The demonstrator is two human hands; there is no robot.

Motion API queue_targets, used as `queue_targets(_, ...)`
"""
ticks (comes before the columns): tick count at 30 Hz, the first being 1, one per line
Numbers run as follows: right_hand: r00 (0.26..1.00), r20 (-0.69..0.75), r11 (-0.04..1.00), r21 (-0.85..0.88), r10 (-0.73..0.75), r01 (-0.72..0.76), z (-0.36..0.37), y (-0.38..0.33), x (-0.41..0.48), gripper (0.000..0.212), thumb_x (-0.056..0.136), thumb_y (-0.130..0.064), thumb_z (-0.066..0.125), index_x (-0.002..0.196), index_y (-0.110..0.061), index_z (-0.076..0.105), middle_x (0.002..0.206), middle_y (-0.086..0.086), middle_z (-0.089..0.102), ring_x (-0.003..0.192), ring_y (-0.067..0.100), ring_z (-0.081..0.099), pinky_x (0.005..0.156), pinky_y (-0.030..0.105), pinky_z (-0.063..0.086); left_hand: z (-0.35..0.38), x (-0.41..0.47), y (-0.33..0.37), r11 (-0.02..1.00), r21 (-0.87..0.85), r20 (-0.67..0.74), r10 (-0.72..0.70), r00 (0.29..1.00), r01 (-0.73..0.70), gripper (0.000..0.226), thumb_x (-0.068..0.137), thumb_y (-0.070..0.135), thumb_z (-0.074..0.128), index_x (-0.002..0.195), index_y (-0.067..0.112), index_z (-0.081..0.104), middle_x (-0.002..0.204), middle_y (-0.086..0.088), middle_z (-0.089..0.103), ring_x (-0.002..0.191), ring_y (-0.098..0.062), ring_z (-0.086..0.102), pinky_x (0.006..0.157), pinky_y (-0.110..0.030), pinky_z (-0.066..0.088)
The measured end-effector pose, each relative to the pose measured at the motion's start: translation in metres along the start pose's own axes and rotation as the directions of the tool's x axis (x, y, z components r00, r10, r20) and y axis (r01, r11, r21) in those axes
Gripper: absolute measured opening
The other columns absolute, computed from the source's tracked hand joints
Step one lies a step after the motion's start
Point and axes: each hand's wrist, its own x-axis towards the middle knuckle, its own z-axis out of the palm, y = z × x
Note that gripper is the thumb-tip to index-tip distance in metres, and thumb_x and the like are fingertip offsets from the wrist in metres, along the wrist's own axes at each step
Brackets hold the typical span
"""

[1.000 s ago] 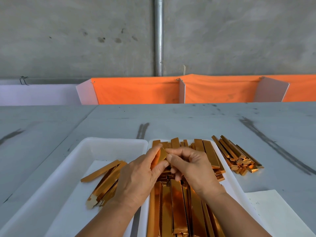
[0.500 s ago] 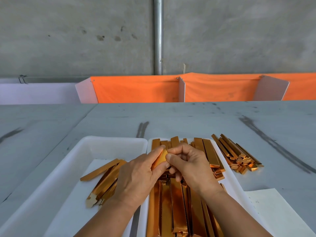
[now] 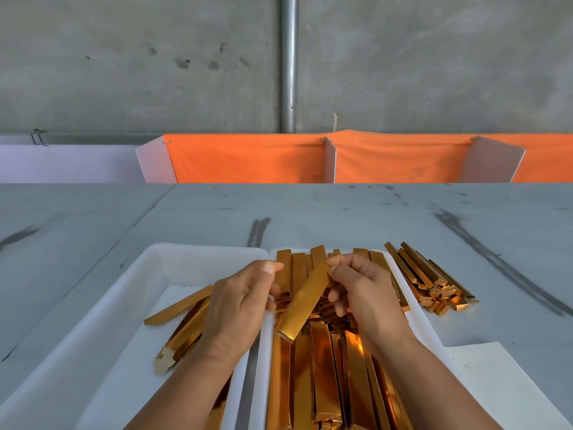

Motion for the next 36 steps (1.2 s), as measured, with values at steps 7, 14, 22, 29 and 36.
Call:
queue_targets(7,0.974,0.208,0.983,-0.176,0.093,-0.056,0.002,-0.002,-0.005,0.016,0.094,-0.006,0.055,0.087,-0.008,0.069,0.056,0.004,0.058,0.043,0.012,0.045,0.04,0.025,0.034,-0.003,0.001,0.001,1.0,-0.009,-0.159,-0.03,0.987,0.029,0.057,0.076,0.071,0.032,0.086,0.032,0.072,0.069,0.017,0.065,0.073,-0.001,0.062,0.069,-0.023,0.052)
queue_targets(14,0.939,0.324,0.88,-0.472,0.118,0.052,0.006,0.004,-0.009,0.015,0.094,-0.02,0.064,0.082,-0.02,0.072,0.053,-0.016,0.061,0.043,-0.003,0.052,0.043,0.012,0.038,-0.011,0.01,0.0,0.993,0.029,-0.302,-0.099,0.948,0.113,0.032,0.093,0.051,0.042,0.09,0.03,0.067,0.074,0.012,0.064,0.074,-0.005,0.062,0.063,-0.022,0.046)
queue_targets(22,0.94,0.338,0.779,-0.603,0.052,0.173,0.01,0.012,-0.013,0.019,0.091,-0.04,0.067,0.076,-0.028,0.069,0.056,-0.01,0.057,0.057,0.01,0.055,0.075,0.035,0.058,-0.046,0.026,0.005,0.972,0.04,-0.317,-0.207,0.926,0.231,0.014,0.093,0.028,0.054,0.092,0.037,0.064,0.094,0.015,0.065,0.088,-0.006,0.059,0.071,-0.024,0.042)
queue_targets(29,0.952,0.29,0.772,-0.58,-0.104,0.261,0.007,0.016,-0.011,0.022,0.094,-0.039,0.062,0.074,-0.029,0.066,0.055,-0.009,0.057,0.051,0.003,0.052,0.053,0.017,0.045,-0.067,0.026,-0.031,0.607,0.665,-0.156,-0.456,0.876,0.435,0.044,0.094,0.032,0.05,0.137,0.022,0.044,0.131,-0.008,0.047,0.113,-0.027,0.052,0.081,-0.031,0.04)
queue_targets(36,0.941,0.308,0.734,-0.606,-0.139,0.307,0.007,0.021,-0.011,0.022,0.095,-0.036,0.062,0.074,-0.03,0.066,0.067,-0.004,0.064,0.058,0.01,0.059,0.054,0.019,0.048,-0.056,0.008,-0.061,0.42,0.803,-0.082,-0.625,0.777,0.423,0.043,0.09,0.039,0.057,0.128,0.023,0.047,0.114,-0.004,0.054,0.097,-0.02,0.058,0.077,-0.029,0.049)
